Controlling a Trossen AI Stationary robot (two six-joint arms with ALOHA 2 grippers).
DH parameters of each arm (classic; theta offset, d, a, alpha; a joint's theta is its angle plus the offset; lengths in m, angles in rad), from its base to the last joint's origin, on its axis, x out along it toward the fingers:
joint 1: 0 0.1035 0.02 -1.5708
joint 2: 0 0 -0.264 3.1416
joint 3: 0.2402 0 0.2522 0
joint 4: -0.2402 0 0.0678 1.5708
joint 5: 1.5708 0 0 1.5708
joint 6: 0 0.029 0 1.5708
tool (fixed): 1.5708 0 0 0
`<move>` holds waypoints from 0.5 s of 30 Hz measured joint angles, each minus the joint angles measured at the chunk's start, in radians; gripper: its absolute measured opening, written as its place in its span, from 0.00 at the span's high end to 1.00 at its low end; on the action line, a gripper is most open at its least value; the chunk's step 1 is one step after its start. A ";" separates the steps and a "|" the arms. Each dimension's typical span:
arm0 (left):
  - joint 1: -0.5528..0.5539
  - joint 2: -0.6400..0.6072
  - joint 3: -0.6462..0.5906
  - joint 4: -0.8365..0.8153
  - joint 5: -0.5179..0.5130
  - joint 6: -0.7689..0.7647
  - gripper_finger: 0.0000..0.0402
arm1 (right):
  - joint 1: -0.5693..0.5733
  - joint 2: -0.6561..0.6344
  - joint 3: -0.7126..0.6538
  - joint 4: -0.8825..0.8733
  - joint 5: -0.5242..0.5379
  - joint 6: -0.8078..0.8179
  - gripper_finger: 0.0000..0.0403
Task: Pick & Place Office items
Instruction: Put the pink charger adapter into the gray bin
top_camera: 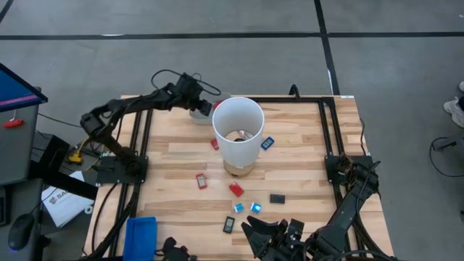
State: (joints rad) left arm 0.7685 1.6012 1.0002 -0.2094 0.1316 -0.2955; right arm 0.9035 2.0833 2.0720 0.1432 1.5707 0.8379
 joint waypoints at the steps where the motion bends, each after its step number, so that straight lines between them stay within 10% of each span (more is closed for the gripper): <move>1: 0.000 0.001 0.001 0.000 -0.011 0.001 0.66 | 0.000 0.000 0.000 0.000 0.000 0.000 0.54; 15: 0.044 -0.008 0.001 0.001 -0.049 0.076 0.64 | 0.006 0.000 0.000 0.000 0.000 0.000 0.54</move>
State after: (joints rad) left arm 0.8123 1.5932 1.0008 -0.2089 0.0822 -0.2193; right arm 0.9094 2.0834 2.0720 0.1432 1.5707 0.8383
